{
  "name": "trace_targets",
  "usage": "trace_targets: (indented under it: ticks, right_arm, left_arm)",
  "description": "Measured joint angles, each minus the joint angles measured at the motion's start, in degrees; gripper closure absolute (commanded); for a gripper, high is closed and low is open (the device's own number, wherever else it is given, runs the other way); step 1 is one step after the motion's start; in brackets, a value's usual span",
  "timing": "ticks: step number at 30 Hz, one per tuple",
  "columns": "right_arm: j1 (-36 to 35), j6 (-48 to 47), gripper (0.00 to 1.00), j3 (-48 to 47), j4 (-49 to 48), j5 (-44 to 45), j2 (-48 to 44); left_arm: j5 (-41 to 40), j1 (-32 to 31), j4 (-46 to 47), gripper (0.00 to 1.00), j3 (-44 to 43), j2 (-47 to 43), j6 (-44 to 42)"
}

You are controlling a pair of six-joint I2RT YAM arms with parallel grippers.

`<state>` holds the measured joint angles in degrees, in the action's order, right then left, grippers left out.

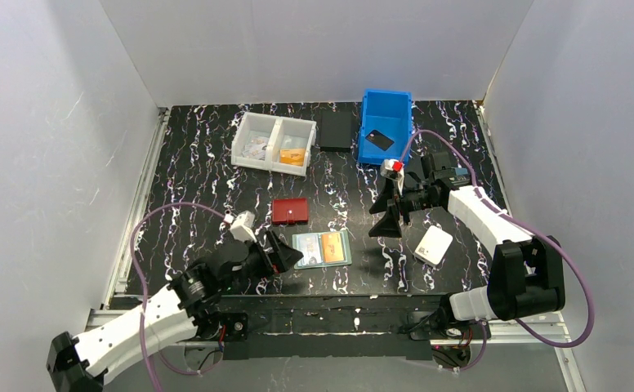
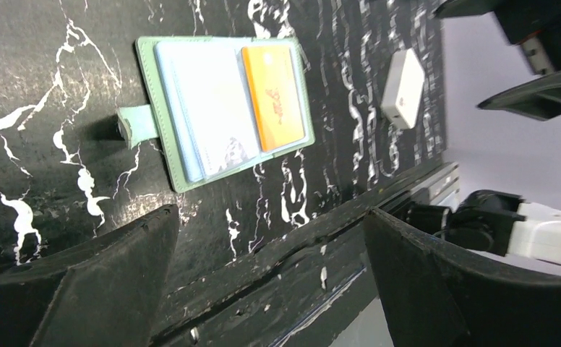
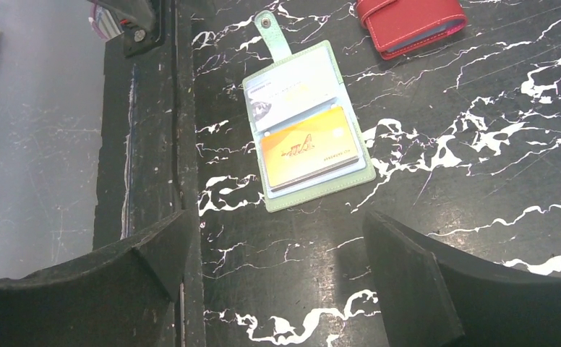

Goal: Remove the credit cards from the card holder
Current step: Remove the credit card from the card holder.

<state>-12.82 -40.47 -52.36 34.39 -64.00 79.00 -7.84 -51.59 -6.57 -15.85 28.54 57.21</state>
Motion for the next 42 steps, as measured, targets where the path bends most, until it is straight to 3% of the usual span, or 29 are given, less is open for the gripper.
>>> trace_targets:
  ticks: [4, 9, 31, 38, 42]
  right_arm:
    - [-0.01, -0.06, 0.02, 0.08, -0.02, -0.11, 0.0]
    - [-0.68, -0.12, 0.02, 0.08, 0.0, 0.33, 0.0]
    - [-8.09, -0.01, 0.06, 0.08, 0.08, 7.07, 1.51]
    - [-12.44, 4.29, 0.18, 0.08, -2.03, 9.1, 2.41]
    - [-16.67, 9.03, 0.38, 0.07, -5.0, 10.83, 5.22]
  left_arm:
    - [2.31, 0.0, -0.79, 0.02, -5.06, 9.9, -1.99]
    - [4.75, 0.0, 0.56, 0.02, -7.62, 15.94, -3.6]
    - [6.95, -0.01, 5.27, 0.02, -7.59, 21.2, -2.33]
    - [6.93, 0.0, 5.84, 0.12, -7.62, 24.15, 1.02]
    - [6.84, -0.02, 5.65, 0.24, -8.52, 27.81, 2.21]
